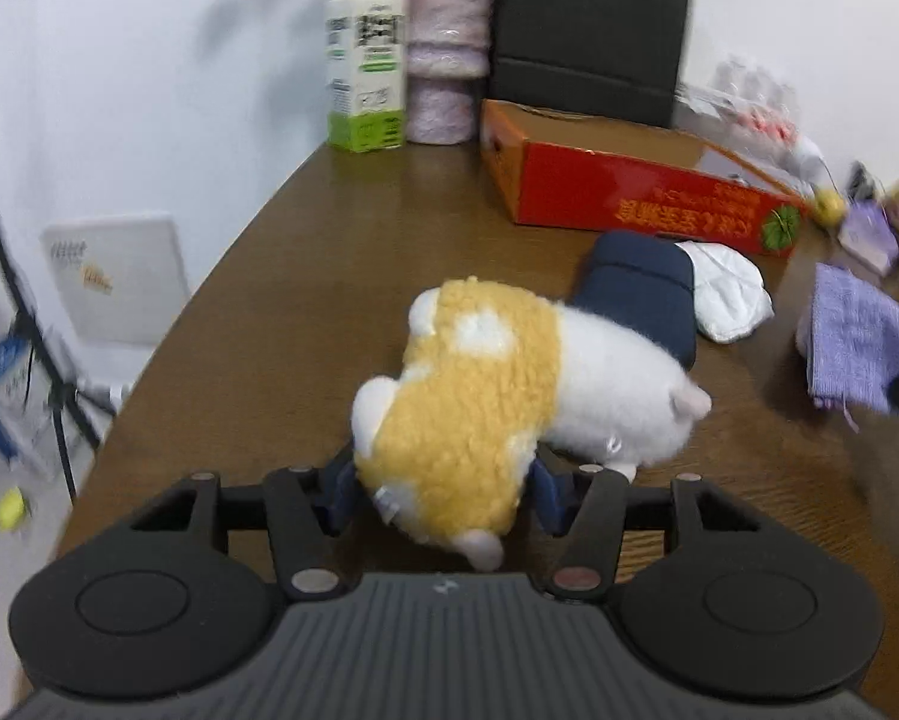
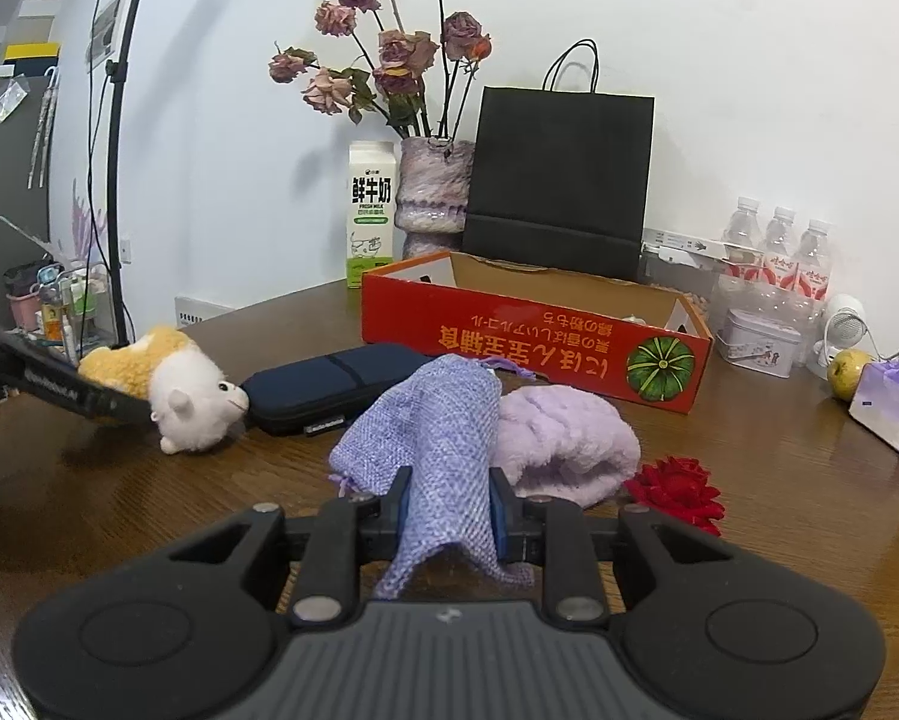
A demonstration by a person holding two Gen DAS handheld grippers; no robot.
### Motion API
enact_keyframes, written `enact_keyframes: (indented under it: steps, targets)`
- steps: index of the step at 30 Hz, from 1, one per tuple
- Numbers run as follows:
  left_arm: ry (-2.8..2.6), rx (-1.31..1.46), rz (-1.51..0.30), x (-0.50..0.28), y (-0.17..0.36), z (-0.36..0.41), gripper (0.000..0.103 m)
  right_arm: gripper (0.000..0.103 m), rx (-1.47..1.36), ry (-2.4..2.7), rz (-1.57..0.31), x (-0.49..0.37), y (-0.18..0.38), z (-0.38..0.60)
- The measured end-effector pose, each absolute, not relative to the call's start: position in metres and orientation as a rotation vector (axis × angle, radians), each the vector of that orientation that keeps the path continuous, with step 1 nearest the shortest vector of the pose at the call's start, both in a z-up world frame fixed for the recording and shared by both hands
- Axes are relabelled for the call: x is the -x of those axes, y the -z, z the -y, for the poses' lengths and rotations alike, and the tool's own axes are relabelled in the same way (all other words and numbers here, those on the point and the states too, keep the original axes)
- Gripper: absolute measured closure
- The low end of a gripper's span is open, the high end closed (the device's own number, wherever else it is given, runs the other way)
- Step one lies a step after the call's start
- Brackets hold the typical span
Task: Organize objects
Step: 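Grasp the lilac pouch with the right tool while the left tool grasps the sheep toy, then lift the pouch and sheep toy toward the red box with both tools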
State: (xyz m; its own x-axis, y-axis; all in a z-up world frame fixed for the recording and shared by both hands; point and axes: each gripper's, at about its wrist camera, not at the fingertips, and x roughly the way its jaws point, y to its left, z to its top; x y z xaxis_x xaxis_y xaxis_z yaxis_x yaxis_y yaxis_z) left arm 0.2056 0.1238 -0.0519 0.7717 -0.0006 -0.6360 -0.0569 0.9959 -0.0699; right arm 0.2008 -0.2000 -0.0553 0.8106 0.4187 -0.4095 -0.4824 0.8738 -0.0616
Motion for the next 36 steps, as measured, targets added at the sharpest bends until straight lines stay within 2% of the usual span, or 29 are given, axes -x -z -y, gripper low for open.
enact_keyframes:
  steps: [5,6,7,9,15,22,23,26,28,36]
  targets:
    - [-0.165,0.138,-0.667,-0.178,0.053,-0.101,0.046,0.080,0.164,-0.481,-0.395,-0.200,0.055,0.201]
    - [-0.153,0.137,-0.667,-0.174,0.053,-0.095,0.038,0.080,0.163,-0.481,-0.394,-0.200,0.055,0.201]
    - [-0.133,0.130,-0.670,-0.171,0.052,-0.089,0.024,0.080,0.163,-0.481,-0.393,-0.200,0.055,0.201]
    - [-0.107,0.110,-0.669,-0.168,0.051,-0.082,0.009,0.080,0.163,-0.481,-0.390,-0.199,0.054,0.202]
    - [-0.114,0.062,-0.660,-0.178,0.044,-0.090,0.000,0.080,0.151,-0.480,-0.382,-0.198,0.054,0.203]
    - [-0.062,0.008,-0.725,-0.196,0.044,-0.102,0.000,0.080,0.145,-0.474,-0.383,-0.198,0.053,0.204]
    - [-0.055,0.012,-0.748,-0.200,0.046,-0.103,0.000,0.080,0.145,-0.474,-0.384,-0.198,0.053,0.205]
    - [-0.006,0.055,-0.760,-0.204,0.049,-0.108,0.019,0.080,0.143,-0.471,-0.383,-0.198,0.053,0.205]
    - [0.004,0.081,-0.736,-0.201,0.048,-0.109,0.054,0.080,0.141,-0.470,-0.382,-0.197,0.053,0.205]
    - [-0.081,0.113,-0.641,-0.174,0.052,-0.101,0.055,0.080,0.140,-0.471,-0.373,-0.195,0.052,0.207]
